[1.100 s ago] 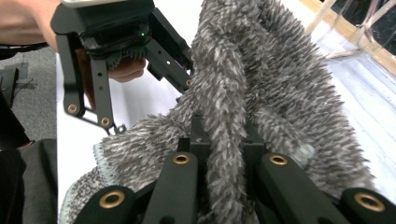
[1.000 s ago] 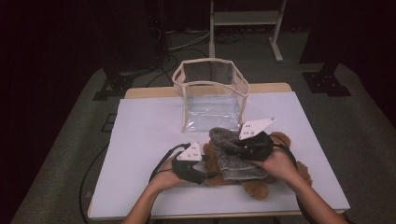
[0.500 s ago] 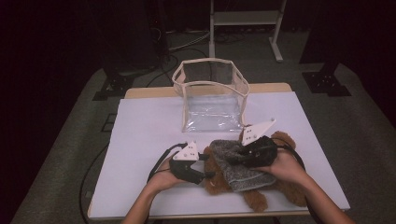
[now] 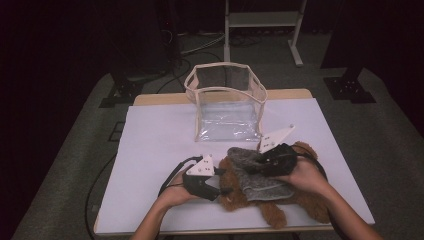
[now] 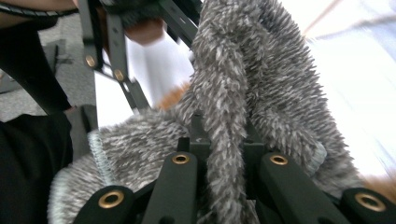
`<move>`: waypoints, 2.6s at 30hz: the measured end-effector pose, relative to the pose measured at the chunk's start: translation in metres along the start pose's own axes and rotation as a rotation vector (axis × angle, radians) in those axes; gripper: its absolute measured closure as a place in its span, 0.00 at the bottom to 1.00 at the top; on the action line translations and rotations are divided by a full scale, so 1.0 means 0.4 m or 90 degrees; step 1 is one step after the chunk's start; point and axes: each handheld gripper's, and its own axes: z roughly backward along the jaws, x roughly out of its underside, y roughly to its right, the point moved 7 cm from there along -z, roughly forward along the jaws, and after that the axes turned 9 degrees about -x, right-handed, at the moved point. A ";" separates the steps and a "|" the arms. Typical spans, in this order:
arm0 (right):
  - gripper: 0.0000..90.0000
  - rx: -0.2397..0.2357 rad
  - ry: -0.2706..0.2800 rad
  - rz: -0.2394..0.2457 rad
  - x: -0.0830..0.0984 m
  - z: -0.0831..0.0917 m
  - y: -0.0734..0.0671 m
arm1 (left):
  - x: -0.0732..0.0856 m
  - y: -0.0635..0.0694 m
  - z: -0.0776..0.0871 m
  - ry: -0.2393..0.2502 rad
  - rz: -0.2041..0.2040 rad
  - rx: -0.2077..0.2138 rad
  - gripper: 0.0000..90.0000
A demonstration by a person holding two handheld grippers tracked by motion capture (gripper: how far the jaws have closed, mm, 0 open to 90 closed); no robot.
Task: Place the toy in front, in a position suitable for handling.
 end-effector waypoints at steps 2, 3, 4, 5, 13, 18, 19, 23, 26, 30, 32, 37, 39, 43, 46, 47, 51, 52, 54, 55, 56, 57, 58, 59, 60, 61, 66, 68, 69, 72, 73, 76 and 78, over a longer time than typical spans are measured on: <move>0.89 0.011 -0.011 -0.004 0.018 0.018 0.004 | -0.002 0.001 -0.001 0.003 0.003 0.003 0.44; 0.89 0.010 -0.012 -0.007 0.023 0.021 0.004 | -0.003 0.003 -0.002 0.003 0.002 0.003 0.44; 0.89 0.006 -0.008 -0.009 0.024 0.021 0.002 | -0.005 0.004 -0.003 0.002 -0.002 0.002 0.44; 0.89 0.005 -0.005 -0.004 0.021 0.019 0.000 | -0.006 0.006 -0.005 0.000 -0.001 0.001 0.44; 0.89 -0.022 0.046 -0.004 -0.025 -0.039 0.011 | -0.003 -0.015 0.009 0.012 0.010 -0.010 0.44; 0.89 -0.031 0.061 -0.023 -0.001 -0.021 0.002 | -0.011 -0.003 0.000 0.016 0.002 -0.003 0.44; 0.89 -0.031 0.059 -0.022 0.006 -0.013 0.000 | -0.012 0.001 -0.001 0.013 0.000 -0.002 0.44; 0.89 -0.011 0.034 -0.032 0.042 0.016 0.010 | -0.013 0.010 0.000 0.011 -0.012 -0.004 0.44; 0.89 -0.003 0.032 -0.036 0.049 0.026 0.020 | -0.018 0.009 -0.002 0.013 -0.013 -0.001 0.44; 0.89 0.000 0.034 -0.018 0.006 0.001 0.021 | -0.019 0.008 -0.002 0.007 -0.017 0.001 0.44; 0.89 -0.006 0.032 -0.002 -0.017 -0.018 0.020 | -0.016 0.007 0.002 0.007 -0.016 -0.001 0.44; 0.89 -0.019 0.016 -0.005 -0.007 -0.024 0.020 | -0.019 -0.003 0.017 0.019 -0.009 -0.008 0.44; 0.89 -0.027 0.014 -0.021 0.017 -0.013 0.013 | -0.024 0.000 0.017 0.022 -0.011 -0.006 0.44; 0.89 -0.030 0.017 -0.023 0.047 0.004 -0.009 | -0.032 0.018 0.005 0.018 -0.019 0.009 0.44; 0.89 -0.015 0.021 -0.010 0.031 0.001 -0.006 | -0.031 0.024 -0.001 0.008 -0.023 0.012 0.44; 0.89 -0.009 0.030 -0.010 0.018 -0.002 -0.002 | -0.031 0.026 -0.003 0.009 -0.027 0.014 0.45; 0.89 -0.010 0.034 0.002 -0.026 -0.039 0.015 | -0.028 0.028 0.001 0.003 -0.038 0.017 0.45; 0.89 -0.010 0.026 0.006 -0.029 -0.048 0.018 | -0.026 0.027 0.001 0.005 -0.039 0.015 0.45; 0.89 -0.011 0.017 0.005 -0.025 -0.053 0.024 | -0.024 0.025 0.004 0.008 -0.034 0.016 0.45; 0.89 -0.010 0.016 0.000 -0.018 -0.049 0.026 | -0.024 0.023 0.006 0.009 -0.032 0.014 0.45; 0.89 -0.002 0.008 -0.002 -0.006 -0.041 0.029 | -0.025 0.022 0.008 0.009 -0.032 0.013 0.45; 0.89 0.006 0.003 -0.002 0.008 -0.031 0.033 | -0.026 0.019 0.011 0.006 -0.035 0.009 0.46; 0.89 0.011 0.004 -0.013 0.022 -0.020 0.033 | -0.028 0.017 0.013 0.009 -0.034 0.004 0.46; 0.89 0.014 0.003 -0.019 0.038 -0.008 0.033 | -0.032 0.015 0.015 0.013 -0.027 0.001 0.46; 0.89 0.016 0.004 -0.028 0.052 0.003 0.030 | -0.036 0.013 0.015 0.023 -0.015 -0.001 0.46; 0.89 0.014 0.008 -0.040 0.064 0.011 0.026 | -0.039 0.011 0.015 0.027 -0.009 0.000 0.46; 0.89 0.013 0.012 -0.038 0.064 0.016 0.011 | -0.043 0.023 0.005 0.018 -0.013 0.008 0.47; 0.89 0.008 0.013 -0.026 0.040 0.007 0.010 | -0.044 0.026 0.003 0.017 -0.016 0.013 0.47; 0.89 0.005 0.013 -0.022 0.026 -0.001 0.010 | -0.045 0.029 0.002 0.019 -0.017 0.014 0.47; 0.89 -0.002 0.010 -0.006 -0.017 -0.035 0.017 | -0.044 0.035 0.003 0.011 -0.031 0.018 0.47; 0.89 -0.001 0.010 -0.005 -0.029 -0.048 0.021 | -0.043 0.036 0.004 0.009 -0.034 0.019 0.47; 0.89 -0.005 0.008 -0.009 -0.042 -0.071 0.030 | -0.036 0.035 0.006 0.009 -0.030 0.020 0.47; 0.89 -0.006 0.008 -0.012 -0.032 -0.067 0.034 | -0.036 0.036 0.007 0.013 -0.028 0.024 0.47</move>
